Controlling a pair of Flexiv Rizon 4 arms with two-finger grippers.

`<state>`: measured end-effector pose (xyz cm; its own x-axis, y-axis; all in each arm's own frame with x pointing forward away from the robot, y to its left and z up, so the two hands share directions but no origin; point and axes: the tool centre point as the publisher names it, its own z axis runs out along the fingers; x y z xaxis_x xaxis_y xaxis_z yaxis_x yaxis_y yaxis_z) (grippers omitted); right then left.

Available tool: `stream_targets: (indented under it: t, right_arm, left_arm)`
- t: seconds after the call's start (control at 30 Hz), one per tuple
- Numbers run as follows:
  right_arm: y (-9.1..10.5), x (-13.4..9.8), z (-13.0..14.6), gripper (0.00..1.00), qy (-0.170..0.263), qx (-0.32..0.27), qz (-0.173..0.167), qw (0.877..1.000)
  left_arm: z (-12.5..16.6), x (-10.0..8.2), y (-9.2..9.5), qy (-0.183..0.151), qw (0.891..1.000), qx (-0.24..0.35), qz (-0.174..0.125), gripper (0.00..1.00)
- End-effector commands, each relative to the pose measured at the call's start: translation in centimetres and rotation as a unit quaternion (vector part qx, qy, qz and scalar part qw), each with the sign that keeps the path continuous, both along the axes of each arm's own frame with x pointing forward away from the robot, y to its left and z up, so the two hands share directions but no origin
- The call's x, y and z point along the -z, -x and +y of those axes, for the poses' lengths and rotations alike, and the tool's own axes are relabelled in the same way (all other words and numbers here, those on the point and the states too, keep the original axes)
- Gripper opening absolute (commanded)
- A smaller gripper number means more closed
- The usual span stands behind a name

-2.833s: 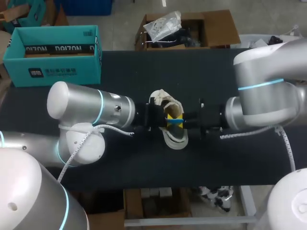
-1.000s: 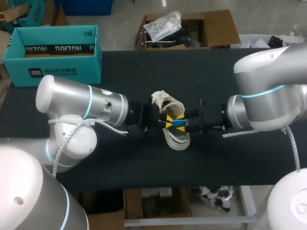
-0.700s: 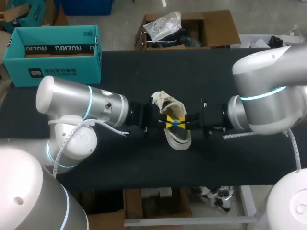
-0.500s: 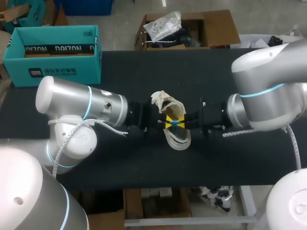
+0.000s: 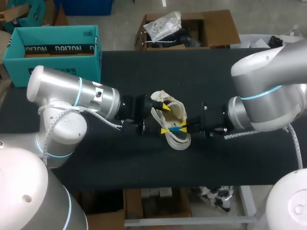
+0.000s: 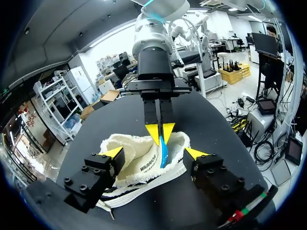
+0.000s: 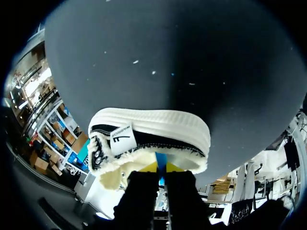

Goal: Open the shoe tongue, take the insole out of the shoe, put the insole back into the shoe, and pack the shoe into the shoebox

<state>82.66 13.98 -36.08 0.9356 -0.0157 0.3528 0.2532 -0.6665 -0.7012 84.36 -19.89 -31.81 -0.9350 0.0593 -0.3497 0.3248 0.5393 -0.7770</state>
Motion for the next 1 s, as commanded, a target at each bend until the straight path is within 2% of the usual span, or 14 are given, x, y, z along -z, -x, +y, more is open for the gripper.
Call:
stream_targets:
  t: [0.03, 0.13, 0.23, 0.27, 0.3, 0.33, 0.5, 0.63, 0.77, 0.8, 0.83, 1.0]
  right_arm:
    - [-0.5, 0.7, 0.2, 0.0, 0.015, -0.011, 0.029, 0.999]
    - [-0.3, 1.2, 0.2, 0.0, 0.015, -0.015, 0.045, 0.999]
    - [0.0, 1.7, 0.4, 0.0, 0.019, -0.013, 0.063, 0.998]
    - [0.2, 1.8, 0.3, 0.06, 0.019, -0.013, 0.065, 0.998]
    - [0.5, 1.7, 0.3, 0.25, 0.018, -0.012, 0.066, 0.998]
    - [0.9, 1.5, 0.2, 0.3, 0.017, -0.011, 0.066, 0.998]
    - [2.4, -1.0, 0.4, 0.36, 0.036, -0.007, 0.05, 0.998]
    - [3.4, -3.2, 0.7, 0.33, 0.051, -0.008, 0.033, 0.998]
    - [3.5, -4.2, 1.2, 0.24, 0.056, -0.018, 0.024, 0.998]
    - [3.4, -4.5, 1.5, 0.16, 0.055, -0.023, 0.021, 0.998]
    - [3.2, -4.6, 1.7, 0.0, 0.057, -0.025, 0.021, 0.998]
    - [1.1, -3.4, 2.6, 0.0, 0.051, -0.043, 0.029, 0.997]
  left_arm:
    - [2.6, -2.5, 0.6, 0.006, 1.0, -0.001, 0.029, 1.0]
    - [3.3, -3.4, 0.9, 0.016, 0.998, -0.014, 0.054, 1.0]
    - [3.9, -3.9, 1.2, 0.01, 0.997, -0.033, 0.07, 1.0]
    - [4.0, -4.0, 1.3, 0.008, 0.996, -0.038, 0.075, 1.0]
    - [4.1, -4.1, 1.5, 0.004, 0.996, -0.038, 0.076, 1.0]
    - [4.2, -4.2, 1.6, 0.001, 0.996, -0.042, 0.08, 1.0]
    - [4.8, -4.4, 2.2, -0.004, 0.993, -0.059, 0.104, 1.0]
    - [5.3, -4.7, 2.4, -0.003, 0.991, -0.067, 0.112, 1.0]
    - [5.9, -4.9, 2.5, -0.002, 0.99, -0.077, 0.118, 1.0]
    - [6.1, -5.0, 2.6, -0.001, 0.99, -0.076, 0.118, 1.0]
    - [6.3, -5.0, 2.5, 0.001, 0.989, -0.081, 0.121, 1.0]
    - [7.4, -5.0, 2.3, 0.002, 0.986, -0.101, 0.135, 1.0]
